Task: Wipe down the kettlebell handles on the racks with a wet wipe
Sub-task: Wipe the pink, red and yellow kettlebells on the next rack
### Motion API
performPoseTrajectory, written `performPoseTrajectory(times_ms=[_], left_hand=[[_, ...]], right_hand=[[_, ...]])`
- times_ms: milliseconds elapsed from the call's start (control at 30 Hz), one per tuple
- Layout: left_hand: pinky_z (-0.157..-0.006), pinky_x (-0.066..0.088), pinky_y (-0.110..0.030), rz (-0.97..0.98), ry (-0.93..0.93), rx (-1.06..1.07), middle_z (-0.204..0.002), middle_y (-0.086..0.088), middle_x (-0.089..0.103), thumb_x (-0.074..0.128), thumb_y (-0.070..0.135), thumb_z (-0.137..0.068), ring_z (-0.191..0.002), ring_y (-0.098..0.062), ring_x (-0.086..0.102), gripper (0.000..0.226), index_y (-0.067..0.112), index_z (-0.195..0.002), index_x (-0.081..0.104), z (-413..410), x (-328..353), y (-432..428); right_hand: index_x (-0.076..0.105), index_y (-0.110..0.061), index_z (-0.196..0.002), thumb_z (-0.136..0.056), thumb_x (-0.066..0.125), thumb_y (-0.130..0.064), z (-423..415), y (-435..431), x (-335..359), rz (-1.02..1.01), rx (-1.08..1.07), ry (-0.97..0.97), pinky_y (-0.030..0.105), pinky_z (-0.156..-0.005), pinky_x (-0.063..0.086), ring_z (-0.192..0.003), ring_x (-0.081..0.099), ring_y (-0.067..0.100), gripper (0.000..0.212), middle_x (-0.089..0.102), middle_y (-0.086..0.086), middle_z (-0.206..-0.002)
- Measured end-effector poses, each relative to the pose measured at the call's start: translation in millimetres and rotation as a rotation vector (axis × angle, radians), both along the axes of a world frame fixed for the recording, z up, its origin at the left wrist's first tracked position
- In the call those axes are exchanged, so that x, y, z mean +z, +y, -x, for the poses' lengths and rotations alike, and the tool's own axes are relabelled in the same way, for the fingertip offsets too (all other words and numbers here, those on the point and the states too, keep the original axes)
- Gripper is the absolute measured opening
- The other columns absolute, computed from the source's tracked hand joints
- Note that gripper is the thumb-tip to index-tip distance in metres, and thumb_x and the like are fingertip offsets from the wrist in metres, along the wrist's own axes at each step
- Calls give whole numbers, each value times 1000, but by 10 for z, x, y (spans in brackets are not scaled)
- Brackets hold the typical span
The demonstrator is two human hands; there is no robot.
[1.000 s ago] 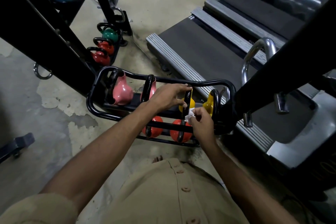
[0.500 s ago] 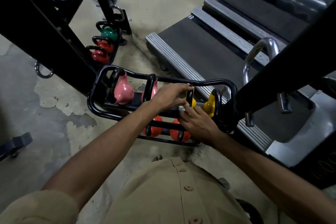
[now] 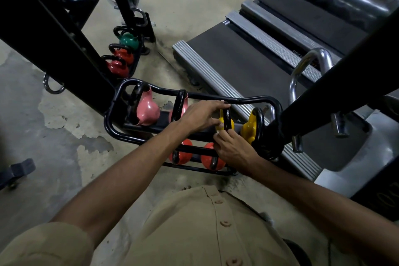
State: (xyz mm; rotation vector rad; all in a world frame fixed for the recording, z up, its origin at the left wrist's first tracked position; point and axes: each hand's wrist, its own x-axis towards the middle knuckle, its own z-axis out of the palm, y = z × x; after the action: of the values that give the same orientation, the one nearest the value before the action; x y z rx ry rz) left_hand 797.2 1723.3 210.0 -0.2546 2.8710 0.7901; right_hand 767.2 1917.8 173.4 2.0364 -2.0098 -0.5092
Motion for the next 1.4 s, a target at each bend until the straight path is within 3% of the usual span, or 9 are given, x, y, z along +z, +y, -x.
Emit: performPoseTrajectory(times_ms=[133,333,467,733,833,933,1067,1233,1400], left_hand=[[-107,49,-45,-34,-42,11,-163,11,40,81,47,-84,-141,-17,48,77,39,-152,46,29,33,21],[-95,56,-47,-11,-24,29,-137,4,65,82,52,-80,-125,-18,61,77,39,-148,47,84,5,80],[-94,56,-45,-28,-33,36,-135,2,66,83,50,-79,-123,-18,61,78,35,-147,48,111,57,76],[-95,54,-42,-47,-45,26,-139,1,64,84,48,-79,-125,-19,60,79,33,-148,50,159,99,66],[-94,54,-41,-55,-46,34,-138,2,65,86,48,-77,-121,-18,62,80,33,-148,50,148,106,62],[-96,54,-46,-52,-48,34,-141,3,64,86,49,-76,-124,-19,61,82,34,-148,50,118,84,64],[-98,54,-46,-53,-51,26,-145,4,60,86,48,-76,-126,-19,60,81,34,-148,50,125,72,53],[-99,53,-49,-38,-43,14,-147,5,59,86,51,-75,-129,-19,58,82,37,-146,50,127,59,49],[-97,55,-46,-19,-22,-10,-143,7,62,85,49,-77,-125,-17,61,79,38,-146,49,90,46,51]], right_hand=[[73,-9,-103,-88,65,-18,17,70,-23,90,6,-78,38,-78,50,-99,59,30,19,63,15,-114],[70,-5,-101,-90,52,-10,-82,120,-165,326,-153,-283,41,-79,50,-94,58,32,22,63,18,-113],[68,-3,-95,-87,68,-1,-249,93,-235,518,-372,-467,37,-70,46,-85,51,28,8,61,15,-106],[69,-6,-92,-92,55,-22,-320,164,-290,650,-546,-605,30,-67,42,-83,52,23,22,61,8,-96],[64,-12,-83,-88,68,-12,-310,225,-345,747,-702,-842,32,-65,47,-87,53,19,7,59,1,-93],[61,-15,-80,-81,70,7,-253,194,-274,889,-910,-1155,30,-73,50,-86,60,13,24,63,-4,-88],[67,0,-92,-88,69,8,-224,80,-131,1126,-1177,-1599,17,-70,52,-75,68,0,9,72,2,-86],[69,-4,-97,-92,71,1,-202,24,-148,1211,-1313,-1876,25,-61,56,-67,66,10,8,72,3,-78],[70,-7,-100,-96,68,-6,-42,-49,-155,1012,-1351,-1811,44,-74,63,-77,70,18,4,72,7,-89]])
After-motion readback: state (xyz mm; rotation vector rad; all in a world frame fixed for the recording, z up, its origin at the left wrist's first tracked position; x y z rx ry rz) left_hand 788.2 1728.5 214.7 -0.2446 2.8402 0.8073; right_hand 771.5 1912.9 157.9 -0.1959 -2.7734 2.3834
